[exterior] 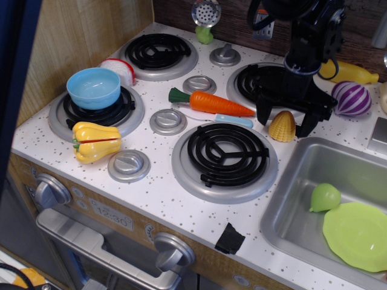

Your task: Put corn into bowl

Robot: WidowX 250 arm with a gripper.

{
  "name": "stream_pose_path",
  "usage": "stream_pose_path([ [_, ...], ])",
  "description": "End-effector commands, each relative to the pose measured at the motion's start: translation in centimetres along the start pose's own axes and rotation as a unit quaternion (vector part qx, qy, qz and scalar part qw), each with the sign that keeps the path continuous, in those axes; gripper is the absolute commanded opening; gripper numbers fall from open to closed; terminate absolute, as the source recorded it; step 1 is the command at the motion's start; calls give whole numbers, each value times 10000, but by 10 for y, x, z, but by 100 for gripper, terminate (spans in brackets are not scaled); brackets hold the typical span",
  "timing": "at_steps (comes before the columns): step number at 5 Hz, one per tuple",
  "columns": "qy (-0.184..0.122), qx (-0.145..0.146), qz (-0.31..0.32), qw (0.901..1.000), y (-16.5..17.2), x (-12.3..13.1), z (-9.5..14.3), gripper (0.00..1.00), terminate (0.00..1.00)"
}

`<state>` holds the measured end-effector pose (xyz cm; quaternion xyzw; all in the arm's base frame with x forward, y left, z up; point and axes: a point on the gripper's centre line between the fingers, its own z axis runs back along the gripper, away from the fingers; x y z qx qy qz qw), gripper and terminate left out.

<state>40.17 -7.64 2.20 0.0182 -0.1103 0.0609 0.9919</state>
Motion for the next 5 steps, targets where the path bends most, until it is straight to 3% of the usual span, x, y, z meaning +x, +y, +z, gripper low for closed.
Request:
stream_pose_path([
  [1,-249,-178,215,9993,3,10,6,0,0],
  [2,-237,-171,137,9995,5,11,12,0,0],
  [4,40,55,262,9996,35,12,63,0,0],
  [5,96,515,211,9984,67,14,88,0,0],
])
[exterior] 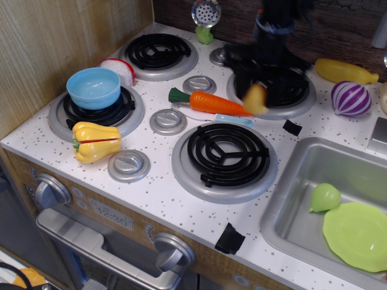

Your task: Put corn into bowl

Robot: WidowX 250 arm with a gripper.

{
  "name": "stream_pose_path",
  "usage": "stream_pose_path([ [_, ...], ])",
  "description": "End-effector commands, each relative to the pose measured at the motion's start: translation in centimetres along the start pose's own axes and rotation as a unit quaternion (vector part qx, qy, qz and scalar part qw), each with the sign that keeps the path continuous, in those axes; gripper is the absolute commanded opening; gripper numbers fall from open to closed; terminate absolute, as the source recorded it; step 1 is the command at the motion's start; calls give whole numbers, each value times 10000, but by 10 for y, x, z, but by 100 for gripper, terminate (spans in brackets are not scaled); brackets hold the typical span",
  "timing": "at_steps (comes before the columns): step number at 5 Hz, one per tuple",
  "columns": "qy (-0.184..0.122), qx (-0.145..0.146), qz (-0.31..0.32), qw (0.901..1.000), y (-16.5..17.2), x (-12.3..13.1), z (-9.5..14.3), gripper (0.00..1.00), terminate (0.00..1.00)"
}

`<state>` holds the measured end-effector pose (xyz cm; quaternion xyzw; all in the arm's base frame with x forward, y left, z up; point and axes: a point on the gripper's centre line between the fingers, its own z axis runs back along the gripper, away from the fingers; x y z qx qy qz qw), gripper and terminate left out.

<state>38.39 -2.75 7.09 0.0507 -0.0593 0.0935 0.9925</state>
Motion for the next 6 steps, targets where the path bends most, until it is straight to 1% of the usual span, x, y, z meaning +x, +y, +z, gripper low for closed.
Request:
stream_pose_path([
  [1,-565,359,-81,9977,58,13,50,0,0],
  [2,-625,767,50,9951,101,10,52,0,0],
  [3,-678,762,57,9948,144,4,49,0,0],
  [4,-723,920,290,9927,175,-10,43,0,0],
  [5,-633,854,308,9939,198,-18,34,0,0],
  [6,-509,555,195,9970,205,-18,25,100,0],
])
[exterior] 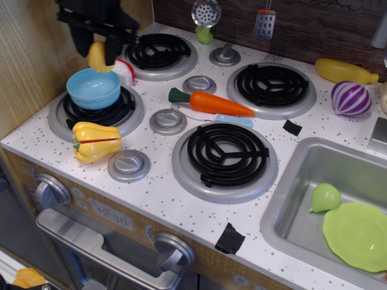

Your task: Put corn into bowl

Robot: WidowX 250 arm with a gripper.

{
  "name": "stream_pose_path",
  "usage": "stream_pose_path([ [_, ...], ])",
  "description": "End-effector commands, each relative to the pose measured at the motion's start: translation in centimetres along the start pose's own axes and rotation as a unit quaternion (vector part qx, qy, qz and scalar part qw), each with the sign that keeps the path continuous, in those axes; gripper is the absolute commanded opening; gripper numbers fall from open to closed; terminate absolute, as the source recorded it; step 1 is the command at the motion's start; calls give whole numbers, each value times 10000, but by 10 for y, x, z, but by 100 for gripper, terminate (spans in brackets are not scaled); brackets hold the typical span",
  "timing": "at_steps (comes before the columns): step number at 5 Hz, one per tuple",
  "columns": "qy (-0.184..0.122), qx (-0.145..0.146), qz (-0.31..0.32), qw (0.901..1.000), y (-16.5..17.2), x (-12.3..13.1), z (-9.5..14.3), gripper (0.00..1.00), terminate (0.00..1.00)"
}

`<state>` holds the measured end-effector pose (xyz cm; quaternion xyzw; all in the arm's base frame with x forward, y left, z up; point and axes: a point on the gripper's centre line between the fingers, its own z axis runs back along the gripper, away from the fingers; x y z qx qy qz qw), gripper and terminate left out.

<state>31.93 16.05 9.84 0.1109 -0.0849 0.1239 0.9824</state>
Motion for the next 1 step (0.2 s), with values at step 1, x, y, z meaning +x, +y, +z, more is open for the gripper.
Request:
stream_pose_path([
  [1,-212,-49,-80,9997,8,9,11,100,100],
])
